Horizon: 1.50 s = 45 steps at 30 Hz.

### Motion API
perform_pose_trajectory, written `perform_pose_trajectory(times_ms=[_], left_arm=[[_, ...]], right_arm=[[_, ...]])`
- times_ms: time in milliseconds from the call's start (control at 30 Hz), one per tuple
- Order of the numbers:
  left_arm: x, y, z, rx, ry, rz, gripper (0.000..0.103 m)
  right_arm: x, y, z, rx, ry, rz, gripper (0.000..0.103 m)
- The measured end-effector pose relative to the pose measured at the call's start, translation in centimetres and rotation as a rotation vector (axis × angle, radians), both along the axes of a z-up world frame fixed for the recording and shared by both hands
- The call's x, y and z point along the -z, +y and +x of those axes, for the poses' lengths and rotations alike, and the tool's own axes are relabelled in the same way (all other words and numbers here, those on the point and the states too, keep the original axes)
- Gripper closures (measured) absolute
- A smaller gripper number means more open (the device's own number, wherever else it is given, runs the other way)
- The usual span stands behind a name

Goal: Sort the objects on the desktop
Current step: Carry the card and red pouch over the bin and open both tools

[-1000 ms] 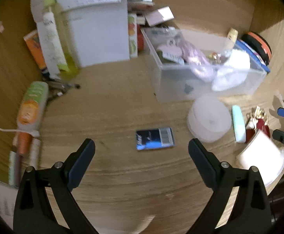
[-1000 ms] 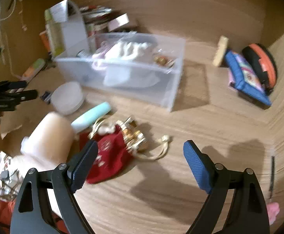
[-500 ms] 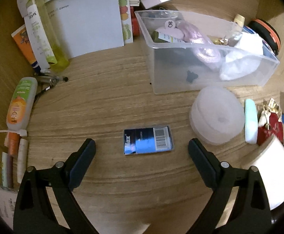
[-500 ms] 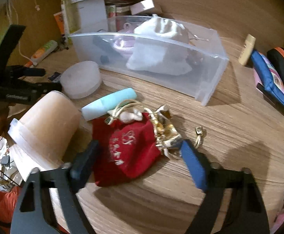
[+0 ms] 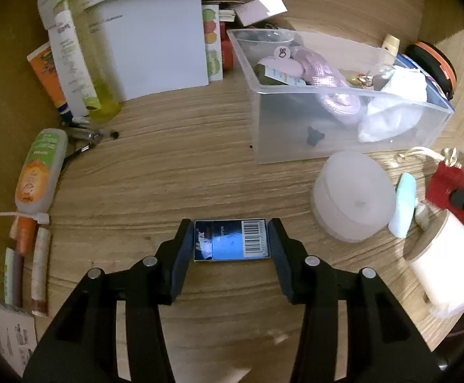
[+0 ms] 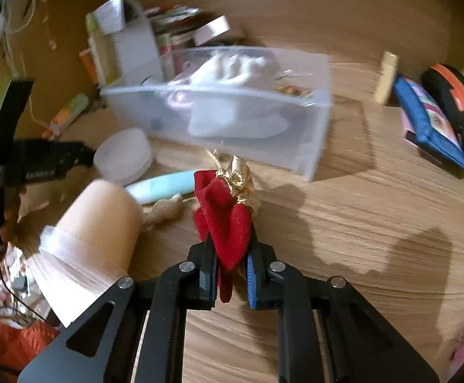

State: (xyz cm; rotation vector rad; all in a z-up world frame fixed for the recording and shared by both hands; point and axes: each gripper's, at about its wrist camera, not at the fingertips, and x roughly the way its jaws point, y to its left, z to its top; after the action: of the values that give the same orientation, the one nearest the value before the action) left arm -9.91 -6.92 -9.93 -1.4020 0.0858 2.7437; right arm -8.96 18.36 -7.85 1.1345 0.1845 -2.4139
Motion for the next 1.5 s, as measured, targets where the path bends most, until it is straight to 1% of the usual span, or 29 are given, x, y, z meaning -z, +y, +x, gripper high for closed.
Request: perform_pose_trajectory(times_ms=[133,233,333,467,533,667,767,933,1100,1267,1500], left_arm=[[-1.0,-0.7,0.7,-0.023,0.032,0.018,0.056],[-2.2,-1.0,1.2,-0.034,0.066,0.031,0.056],[-4.0,-1.1,1.5,-0.037,0.111,0.049,0.056],[-6.0,-0.8,1.4,-0.038,0.168,0.070,0.056],[-7.1,-0.6,1.1,-0.029,0.192,0.085,0.056],[-8.8,0.2,0.3,-0.017,0.236,0.085,0.056],[-9.9,0.8,-0.8,-0.002,0.257,0.090,0.056],[-11.3,2.1,-2.6,0.026,0.285,0.082,0.056],[-12.2,3.0,-4.8,0.057,0.293,0.108,0.056],[-12.0,4.1,-7.1,0.085,0.279,0.136,0.056],[-10.5,5.9,-10.0,0.117,0.240,0.132,0.056]], right_arm=[[-1.5,1.7,-0.3,0.052,0.026,-0.024,0.091],[-3.0,2.6,-0.5,0.068,0.054,-0.057,0.091],[-4.3,2.7,-0.5,0.073,0.093,-0.056,0.091],[-6.2,3.0,-0.9,0.073,0.132,-0.082,0.091],[-7.0,2.9,-1.1,0.071,0.155,-0.089,0.091],[-8.6,2.5,-2.1,0.069,0.194,-0.099,0.091],[-9.4,1.9,-3.6,0.069,0.214,-0.095,0.091],[-10.5,1.1,-5.8,0.053,0.231,-0.121,0.091],[-11.5,-0.1,-8.0,0.030,0.243,-0.156,0.091],[-11.6,-1.5,-9.6,0.007,0.236,-0.186,0.091],[-9.4,-3.8,-11.5,-0.016,0.188,-0.183,0.091]])
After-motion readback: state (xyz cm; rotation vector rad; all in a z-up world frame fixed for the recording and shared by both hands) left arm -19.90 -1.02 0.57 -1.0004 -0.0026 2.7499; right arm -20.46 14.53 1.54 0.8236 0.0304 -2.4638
